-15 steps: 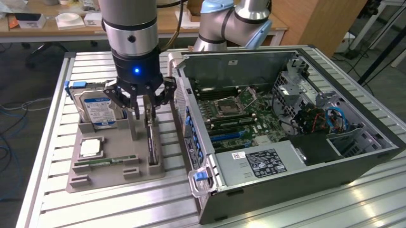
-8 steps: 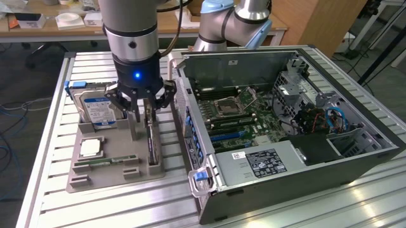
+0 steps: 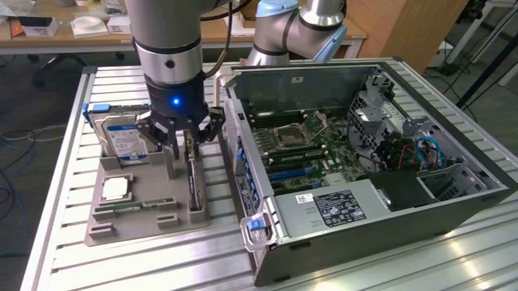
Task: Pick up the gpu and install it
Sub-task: 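Pick up the gpu and move the gpu toward the slot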
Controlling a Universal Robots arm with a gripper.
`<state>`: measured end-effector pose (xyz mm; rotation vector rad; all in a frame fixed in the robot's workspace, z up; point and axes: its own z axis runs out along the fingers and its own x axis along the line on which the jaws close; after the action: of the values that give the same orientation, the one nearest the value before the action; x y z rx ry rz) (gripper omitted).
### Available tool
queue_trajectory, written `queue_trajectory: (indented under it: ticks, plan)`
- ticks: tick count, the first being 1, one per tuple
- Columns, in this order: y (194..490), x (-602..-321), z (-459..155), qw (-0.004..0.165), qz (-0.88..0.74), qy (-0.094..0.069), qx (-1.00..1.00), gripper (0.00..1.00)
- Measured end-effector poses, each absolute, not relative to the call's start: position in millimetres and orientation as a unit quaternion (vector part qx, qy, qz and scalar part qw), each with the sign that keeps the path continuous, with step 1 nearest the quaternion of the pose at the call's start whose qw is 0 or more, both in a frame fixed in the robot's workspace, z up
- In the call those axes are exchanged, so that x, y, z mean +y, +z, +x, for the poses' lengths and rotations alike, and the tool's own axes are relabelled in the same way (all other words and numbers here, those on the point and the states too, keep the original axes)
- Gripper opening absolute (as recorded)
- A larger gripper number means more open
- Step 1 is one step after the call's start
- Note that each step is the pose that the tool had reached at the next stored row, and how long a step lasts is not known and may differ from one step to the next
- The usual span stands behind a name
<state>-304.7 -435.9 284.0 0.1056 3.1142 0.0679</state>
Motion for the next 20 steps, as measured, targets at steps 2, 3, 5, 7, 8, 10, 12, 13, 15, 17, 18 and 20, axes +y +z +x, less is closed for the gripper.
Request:
queue_trajectory:
  ticks: [2, 3, 5, 7, 8, 10, 12, 13, 15, 17, 18, 20]
  plan:
    - [282, -436, -305, 0.012, 0.034, 0.022, 0.999, 0.41]
    - [282, -436, -305, 0.012, 0.034, 0.022, 0.999, 0.41]
    - [280, -436, -305, 0.013, 0.034, 0.022, 0.999, 0.41]
    - [279, -437, -305, 0.012, 0.034, 0.022, 0.999, 0.41]
    - [279, -438, -305, 0.013, 0.034, 0.022, 0.999, 0.41]
    - [279, -439, -305, 0.013, 0.034, 0.021, 0.999, 0.41]
    - [278, -439, -305, 0.013, 0.034, 0.021, 0.999, 0.41]
    - [277, -440, -305, 0.013, 0.034, 0.021, 0.999, 0.41]
    - [276, -441, -305, 0.013, 0.034, 0.021, 0.999, 0.41]
    - [274, -441, -305, 0.013, 0.034, 0.021, 0.999, 0.41]
    - [273, -441, -305, 0.013, 0.034, 0.021, 0.999, 0.41]
    - [271, -442, -305, 0.013, 0.034, 0.021, 0.999, 0.41]
